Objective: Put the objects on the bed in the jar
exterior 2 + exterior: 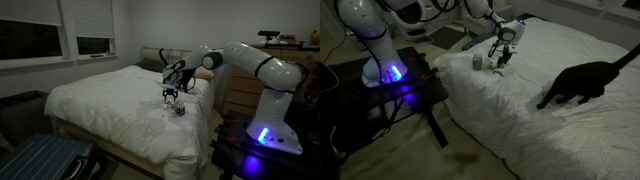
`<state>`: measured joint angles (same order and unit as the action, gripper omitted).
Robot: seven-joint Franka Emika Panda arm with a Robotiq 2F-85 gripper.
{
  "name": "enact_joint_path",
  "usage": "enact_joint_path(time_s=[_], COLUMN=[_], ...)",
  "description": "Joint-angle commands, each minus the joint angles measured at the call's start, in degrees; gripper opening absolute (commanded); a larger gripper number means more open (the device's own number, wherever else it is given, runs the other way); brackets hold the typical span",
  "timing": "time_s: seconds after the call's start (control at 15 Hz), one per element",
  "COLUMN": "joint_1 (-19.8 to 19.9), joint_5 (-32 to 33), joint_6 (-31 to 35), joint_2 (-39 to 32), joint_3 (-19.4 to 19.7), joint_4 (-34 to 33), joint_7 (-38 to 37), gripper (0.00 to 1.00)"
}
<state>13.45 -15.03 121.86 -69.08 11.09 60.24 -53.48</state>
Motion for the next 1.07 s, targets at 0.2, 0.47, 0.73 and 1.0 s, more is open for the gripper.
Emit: enact_joint_path(time_s=[0.2,0.47,0.73,1.0], joint_1=[1.06,1.1,1.09,0.48], joint_5=[0.43,0.46,0.61,-0.18], joint_6=[-1.89,-2.35,-2.02,-1.75], joint_2=[-3.08,-4.21,-4.86,-4.77], joint_3=[-0.69,-0.76,-0.78,0.24], joint_4=[-5.06,-6.55,-7.53,-7.44], joint_7=[-1.98,-2.44,-3.19,-3.27], gripper=[1.0,0.74,0.49,0.18])
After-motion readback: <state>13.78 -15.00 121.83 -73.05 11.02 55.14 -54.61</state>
